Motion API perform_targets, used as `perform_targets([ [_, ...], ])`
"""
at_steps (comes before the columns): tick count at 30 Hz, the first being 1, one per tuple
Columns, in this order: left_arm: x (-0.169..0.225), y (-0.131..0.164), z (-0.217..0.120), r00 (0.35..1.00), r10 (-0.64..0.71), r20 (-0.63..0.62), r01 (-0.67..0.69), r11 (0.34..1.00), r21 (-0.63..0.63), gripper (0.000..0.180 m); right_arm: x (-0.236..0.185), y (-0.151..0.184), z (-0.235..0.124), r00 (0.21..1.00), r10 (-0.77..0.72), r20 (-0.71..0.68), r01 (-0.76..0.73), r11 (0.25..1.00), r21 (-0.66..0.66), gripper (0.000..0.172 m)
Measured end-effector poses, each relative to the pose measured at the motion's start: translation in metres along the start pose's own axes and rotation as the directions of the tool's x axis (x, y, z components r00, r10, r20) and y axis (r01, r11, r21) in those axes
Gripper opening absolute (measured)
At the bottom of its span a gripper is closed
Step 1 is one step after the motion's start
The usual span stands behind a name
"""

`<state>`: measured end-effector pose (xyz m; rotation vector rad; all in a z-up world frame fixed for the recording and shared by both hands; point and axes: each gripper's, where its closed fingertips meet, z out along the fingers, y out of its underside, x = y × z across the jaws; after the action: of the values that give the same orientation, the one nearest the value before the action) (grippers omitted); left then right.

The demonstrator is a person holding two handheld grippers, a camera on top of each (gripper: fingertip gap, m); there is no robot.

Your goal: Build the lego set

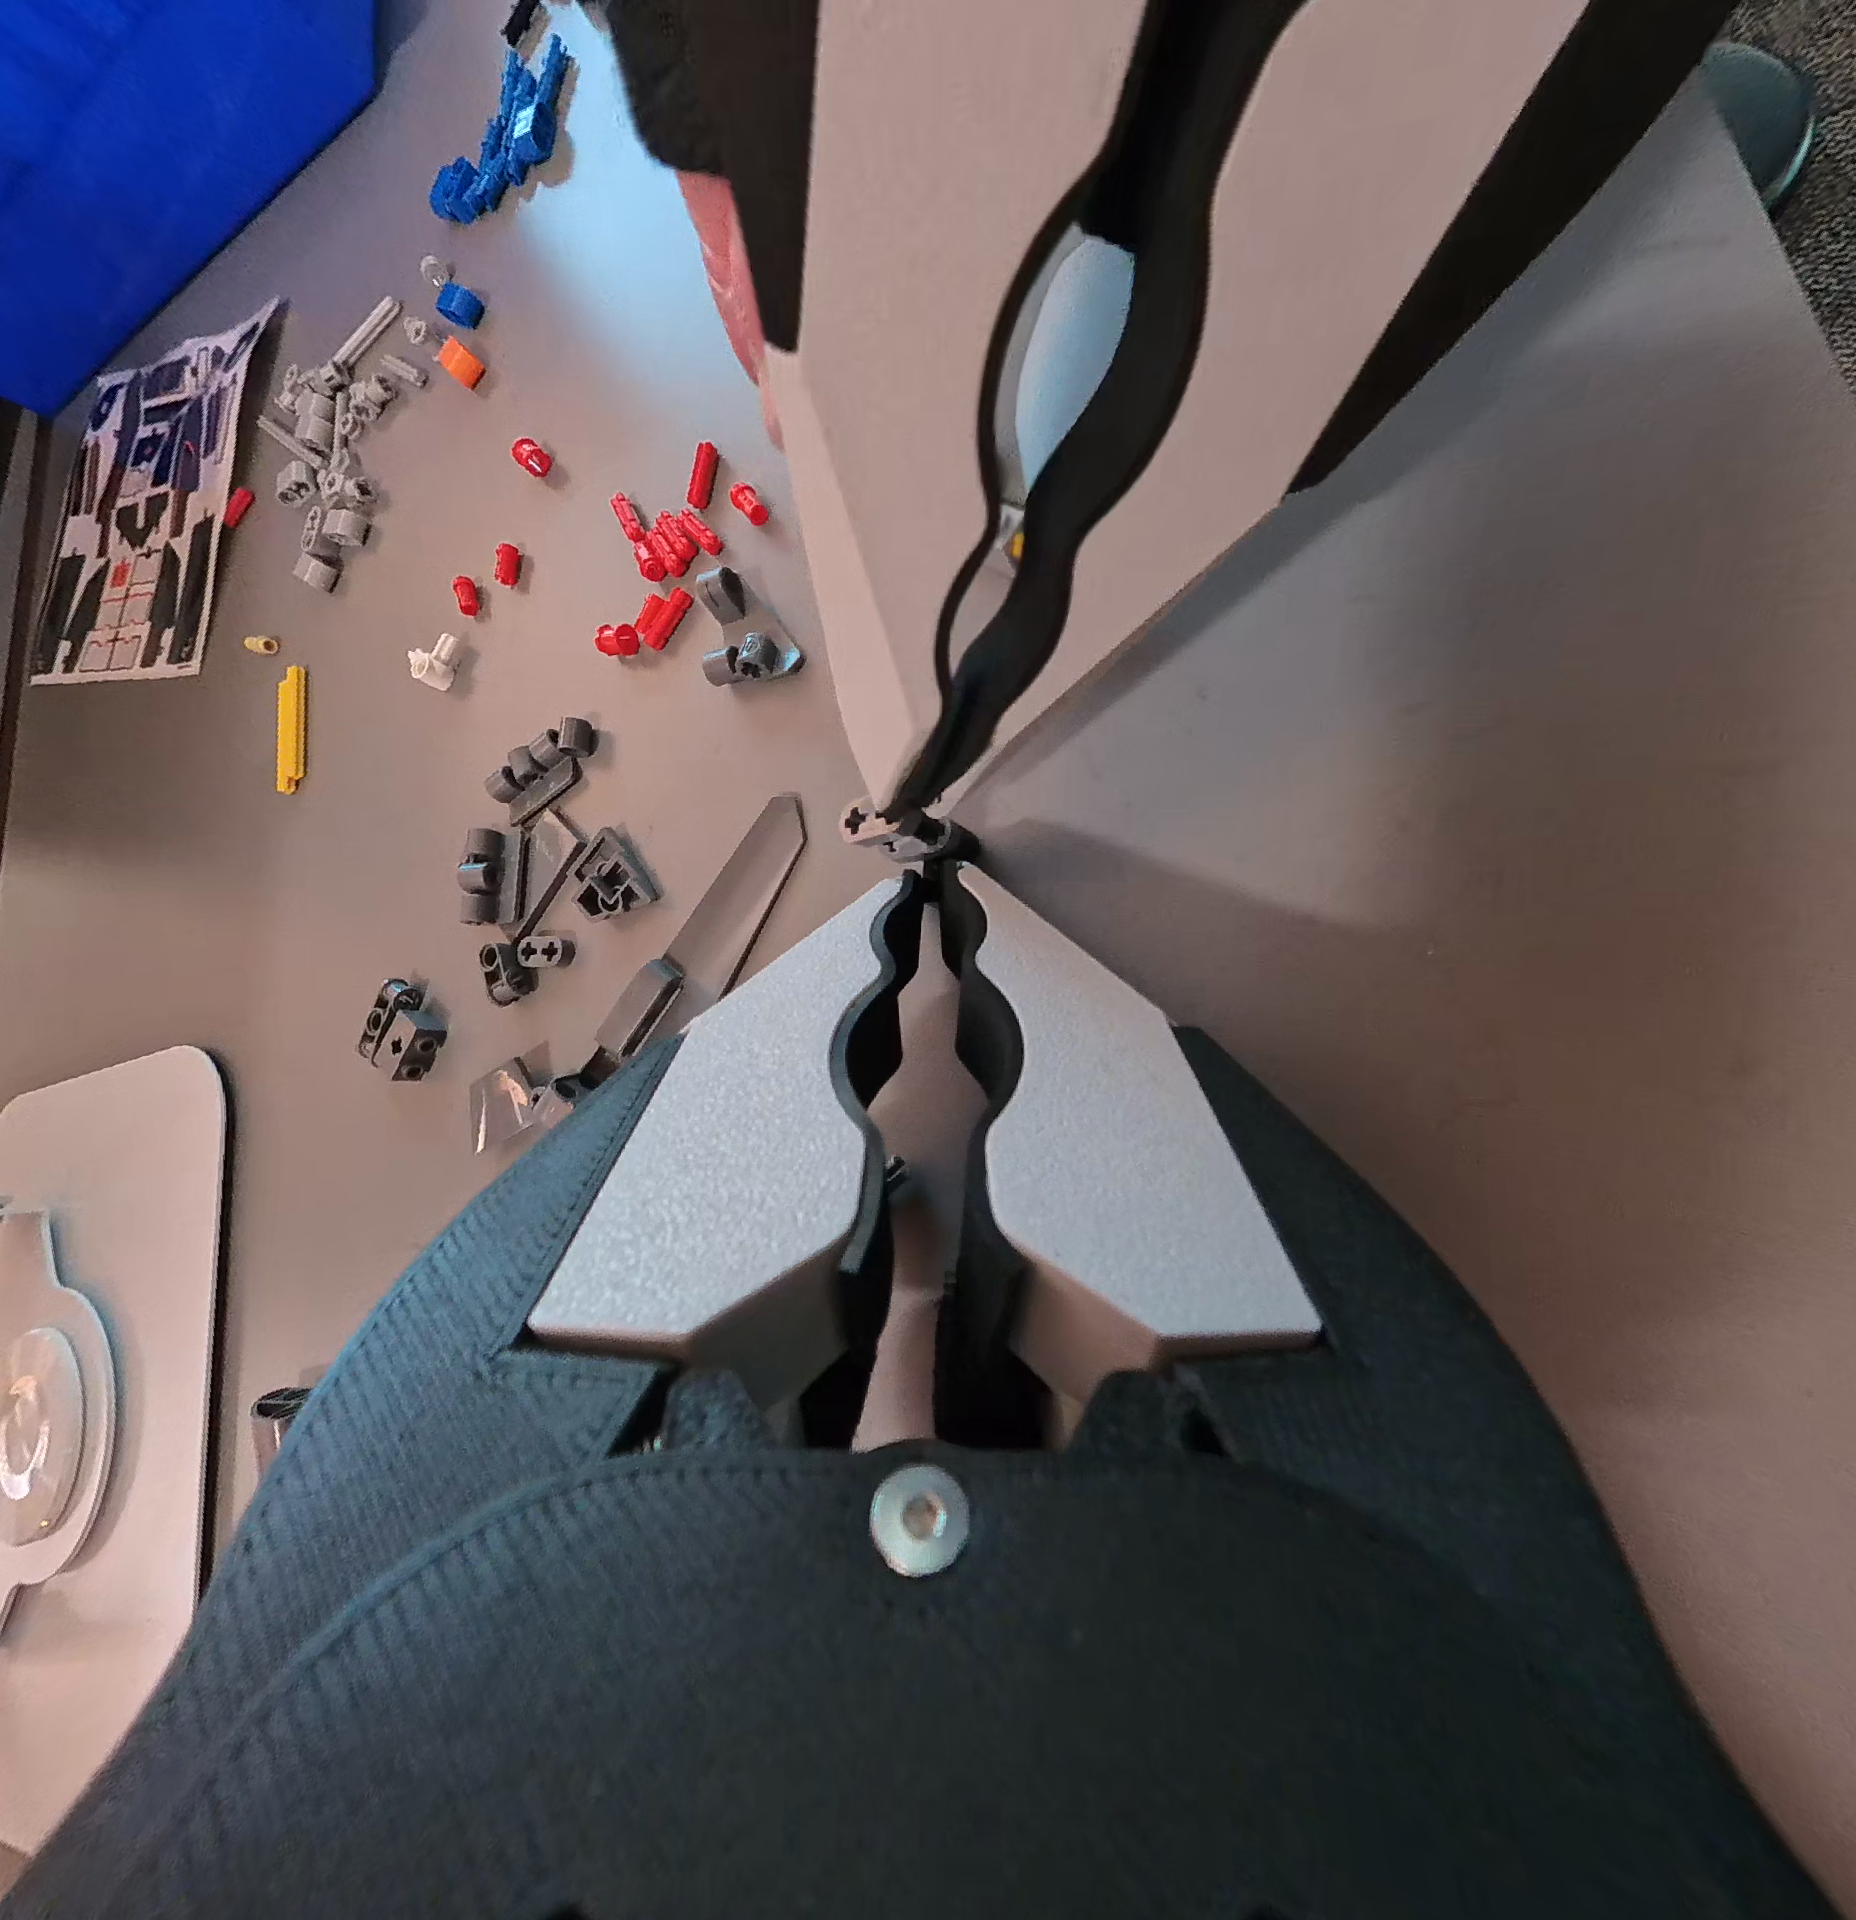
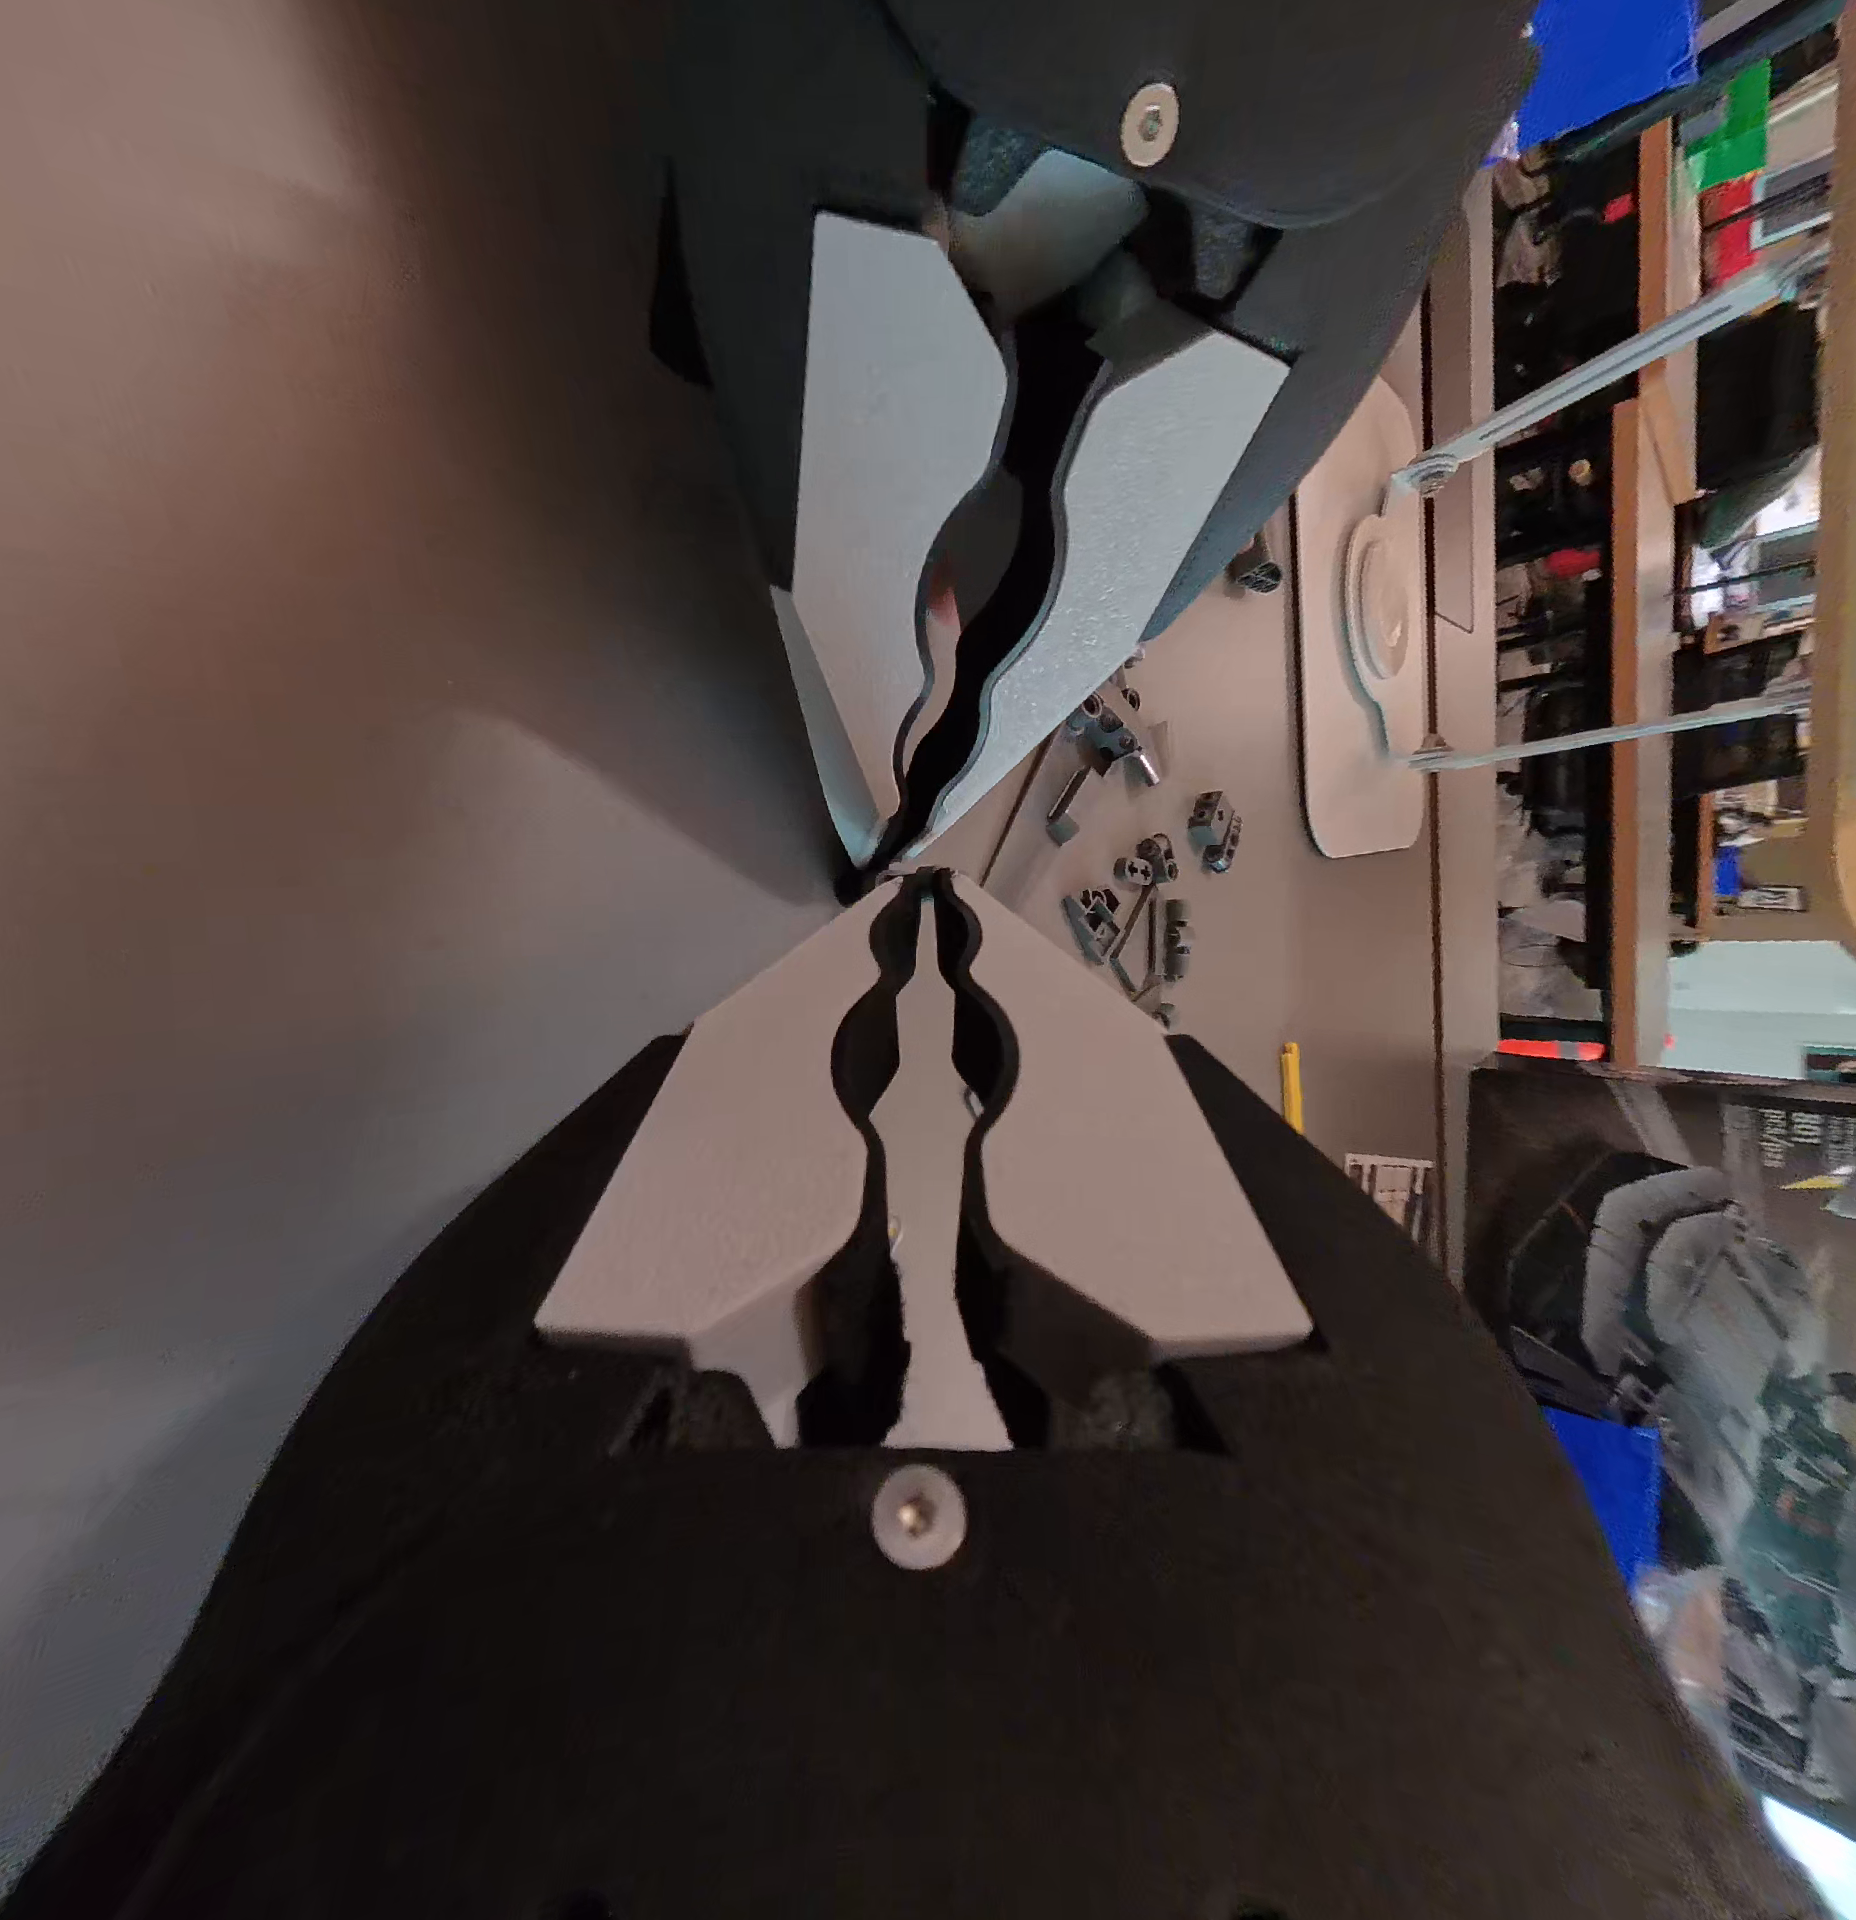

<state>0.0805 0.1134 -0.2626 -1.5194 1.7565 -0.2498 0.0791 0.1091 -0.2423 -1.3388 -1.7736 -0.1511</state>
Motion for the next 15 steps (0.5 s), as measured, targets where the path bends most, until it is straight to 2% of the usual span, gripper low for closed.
perform_targets([
  [9,-0.0005,-0.0001,0.0006,1.0,-0.001,0.006,0.001,1.0,-0.004,0.002,-0.0005,0.0012,0.0006,0.992,-0.1,-0.073,0.097,0.994,-0.042,0.0],
  [15,-0.0008,-0.0002,0.0008,1.0,-0.002,0.006,0.002,1.0,-0.003,0.001,0.0006,0.002,0.0011,0.999,-0.008,-0.034,0.007,0.999,-0.033,0.0],
])
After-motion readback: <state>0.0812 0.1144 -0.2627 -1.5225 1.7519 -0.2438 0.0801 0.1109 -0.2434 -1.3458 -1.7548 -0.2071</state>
